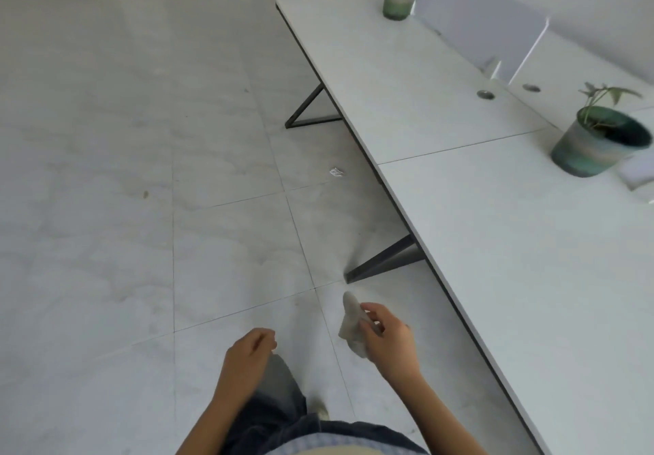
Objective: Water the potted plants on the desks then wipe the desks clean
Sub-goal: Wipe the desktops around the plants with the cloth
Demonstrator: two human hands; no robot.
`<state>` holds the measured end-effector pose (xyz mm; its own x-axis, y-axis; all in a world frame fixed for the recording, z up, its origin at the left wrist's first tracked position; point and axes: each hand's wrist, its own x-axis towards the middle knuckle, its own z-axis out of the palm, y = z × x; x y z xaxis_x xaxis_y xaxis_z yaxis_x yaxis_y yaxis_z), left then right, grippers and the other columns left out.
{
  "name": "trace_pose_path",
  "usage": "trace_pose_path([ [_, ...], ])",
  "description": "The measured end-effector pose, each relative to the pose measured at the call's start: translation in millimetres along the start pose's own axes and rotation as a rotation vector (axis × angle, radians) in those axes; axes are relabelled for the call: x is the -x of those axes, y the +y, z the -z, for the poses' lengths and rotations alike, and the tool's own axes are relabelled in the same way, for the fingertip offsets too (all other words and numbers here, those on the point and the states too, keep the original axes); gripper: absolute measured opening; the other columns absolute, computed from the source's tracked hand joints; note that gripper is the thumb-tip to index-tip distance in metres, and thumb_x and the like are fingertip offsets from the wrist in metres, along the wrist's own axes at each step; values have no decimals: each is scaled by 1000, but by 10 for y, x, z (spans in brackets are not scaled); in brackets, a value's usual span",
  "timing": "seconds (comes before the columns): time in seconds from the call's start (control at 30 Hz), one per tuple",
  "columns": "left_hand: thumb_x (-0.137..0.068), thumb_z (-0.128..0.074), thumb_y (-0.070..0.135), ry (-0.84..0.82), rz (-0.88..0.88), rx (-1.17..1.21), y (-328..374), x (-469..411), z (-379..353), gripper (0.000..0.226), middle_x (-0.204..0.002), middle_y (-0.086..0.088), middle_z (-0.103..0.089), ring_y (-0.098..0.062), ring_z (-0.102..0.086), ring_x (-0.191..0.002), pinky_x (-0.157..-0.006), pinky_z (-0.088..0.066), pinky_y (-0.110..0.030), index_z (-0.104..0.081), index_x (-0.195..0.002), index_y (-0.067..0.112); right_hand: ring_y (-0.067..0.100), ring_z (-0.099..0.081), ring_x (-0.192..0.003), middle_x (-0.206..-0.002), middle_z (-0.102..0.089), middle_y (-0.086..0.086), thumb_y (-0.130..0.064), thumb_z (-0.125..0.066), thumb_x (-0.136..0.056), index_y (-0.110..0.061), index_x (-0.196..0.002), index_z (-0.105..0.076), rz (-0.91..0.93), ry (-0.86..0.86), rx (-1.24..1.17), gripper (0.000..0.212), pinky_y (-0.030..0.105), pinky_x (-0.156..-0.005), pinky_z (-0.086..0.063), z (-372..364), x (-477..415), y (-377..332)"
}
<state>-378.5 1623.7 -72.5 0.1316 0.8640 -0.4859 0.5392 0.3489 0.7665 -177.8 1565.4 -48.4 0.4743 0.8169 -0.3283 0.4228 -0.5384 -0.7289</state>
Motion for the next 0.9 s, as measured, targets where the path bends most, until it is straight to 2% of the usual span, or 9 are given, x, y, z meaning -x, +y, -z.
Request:
trace_pose_path([
  [0.1, -94, -45, 17, -65, 14, -51, 147, -434, -82, 25, -83, 5, -63, -20, -60, -86, -75, -44, -27, -55, -74, 28, 21, -64, -76, -85, -66, 1, -20, -51, -90, -19, -115, -61, -83, 19, -11, 27, 31, -64, -52, 49, -322, 25],
  [0.23, -94, -45, 15, -102, -8, -35, 548, -1159, -120, 17, -86, -4, -64, -20, -60, -83, -64, -39, -18, -59, -85, 16, 22, -64, -77, -83, -66, -1, -18, -51, -89, -22, -110, -63, -149, 119, -61, 24, 35, -65, -52, 141, -865, -75],
  [0.3, -94, -44, 15, -162, -53, -78, 795, -1548, -148, 20, -82, -2, -63, -20, -59, -82, -63, -39, -16, -58, -80, 18, 19, -63, -77, -84, -66, -2, -18, -52, -89, -23, -108, -64, -183, 162, -78, 23, 34, -68, -52, 167, -1131, -163],
  [0.4, -93, -45, 13, -220, -133, -112, 1281, -2144, -123, 28, -77, -4, -62, -23, -58, -79, -64, -40, -23, -53, -67, 22, 12, -61, -73, -80, -66, -3, -18, -53, -88, -22, -107, -66, -232, 201, -115, 23, 26, -67, -48, 202, -1562, -355],
  [0.57, -92, -46, 14, -334, -204, -129, 2055, -2992, -148, 23, -85, -10, -66, -25, -59, -82, -66, -40, -22, -59, -73, 18, 13, -61, -69, -79, -68, -3, -17, -55, -87, -23, -107, -68, -273, 294, -175, 25, 22, -64, -48, 323, -2205, -750],
  [0.63, -92, -46, 15, -384, -236, -162, 2293, -3231, -241, 22, -87, -17, -66, -25, -57, -78, -63, -39, -23, -61, -76, 13, 1, -58, -64, -76, -67, -10, -11, -57, -86, -18, -105, -70, -300, 374, -289, 24, 10, -60, -44, 401, -2392, -878],
  [0.7, -92, -48, 18, -442, -286, -205, 2494, -3386, -405, 21, -82, -16, -63, -24, -54, -76, -64, -41, -27, -60, -74, 15, -2, -60, -69, -81, -67, -12, -8, -58, -85, -20, -99, -70, -362, 484, -454, 22, 6, -59, -44, 557, -2511, -938],
  [0.8, -91, -50, 22, -533, -374, -267, 2772, -3474, -743, 16, -84, -9, -65, -26, -60, -83, -75, -46, -34, -59, -78, 21, 13, -64, -74, -82, -70, -5, -12, -61, -85, -26, -87, -68, -438, 690, -695, 16, 12, -53, -47, 927, -2535, -900],
  [0.9, -93, -48, 14, -612, -511, -324, 3078, -3513, -1197, 17, -91, 0, -65, -17, -59, -91, -75, -42, -22, -64, -96, 10, 20, -62, -75, -83, -69, 3, -14, -61, -85, -19, -90, -68, -487, 946, -879, 10, 25, -60, -47, 1374, -2492, -678],
])
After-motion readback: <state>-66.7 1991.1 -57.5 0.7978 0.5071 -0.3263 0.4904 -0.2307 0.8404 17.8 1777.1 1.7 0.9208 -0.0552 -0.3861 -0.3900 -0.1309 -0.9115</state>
